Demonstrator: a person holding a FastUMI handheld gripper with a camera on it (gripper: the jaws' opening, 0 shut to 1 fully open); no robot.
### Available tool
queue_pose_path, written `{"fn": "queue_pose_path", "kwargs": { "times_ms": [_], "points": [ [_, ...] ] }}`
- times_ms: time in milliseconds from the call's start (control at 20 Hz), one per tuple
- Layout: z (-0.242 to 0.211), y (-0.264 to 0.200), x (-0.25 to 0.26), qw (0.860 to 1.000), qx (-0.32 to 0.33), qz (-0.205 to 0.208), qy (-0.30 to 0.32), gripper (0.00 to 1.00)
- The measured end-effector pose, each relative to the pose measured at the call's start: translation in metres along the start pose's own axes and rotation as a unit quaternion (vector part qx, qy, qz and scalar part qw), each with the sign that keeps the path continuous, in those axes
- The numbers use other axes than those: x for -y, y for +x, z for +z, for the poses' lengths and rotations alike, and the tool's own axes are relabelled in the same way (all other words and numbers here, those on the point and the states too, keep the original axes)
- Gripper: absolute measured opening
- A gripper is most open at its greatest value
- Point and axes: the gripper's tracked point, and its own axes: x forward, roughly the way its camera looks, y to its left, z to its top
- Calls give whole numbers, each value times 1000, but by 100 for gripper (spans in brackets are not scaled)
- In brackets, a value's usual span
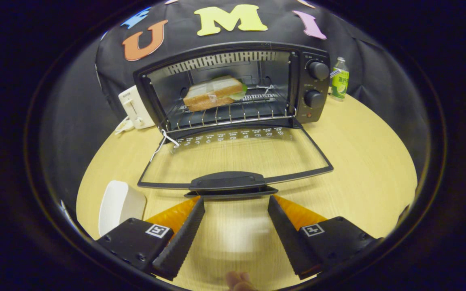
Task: Open the toaster oven, put the food inside, and close the toaster oven door.
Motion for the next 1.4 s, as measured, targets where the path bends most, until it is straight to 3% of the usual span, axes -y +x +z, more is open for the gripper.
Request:
{"fn": "queue_pose_path", "kwargs": {
  "times_ms": [600,900,1400],
  "points": [
    [25,-32,-5,997,77,-13,-12,100],
    [60,-52,-7,985,173,-16,-21,100],
    [96,-58,2,965,264,-4,1,100]
  ]
}}
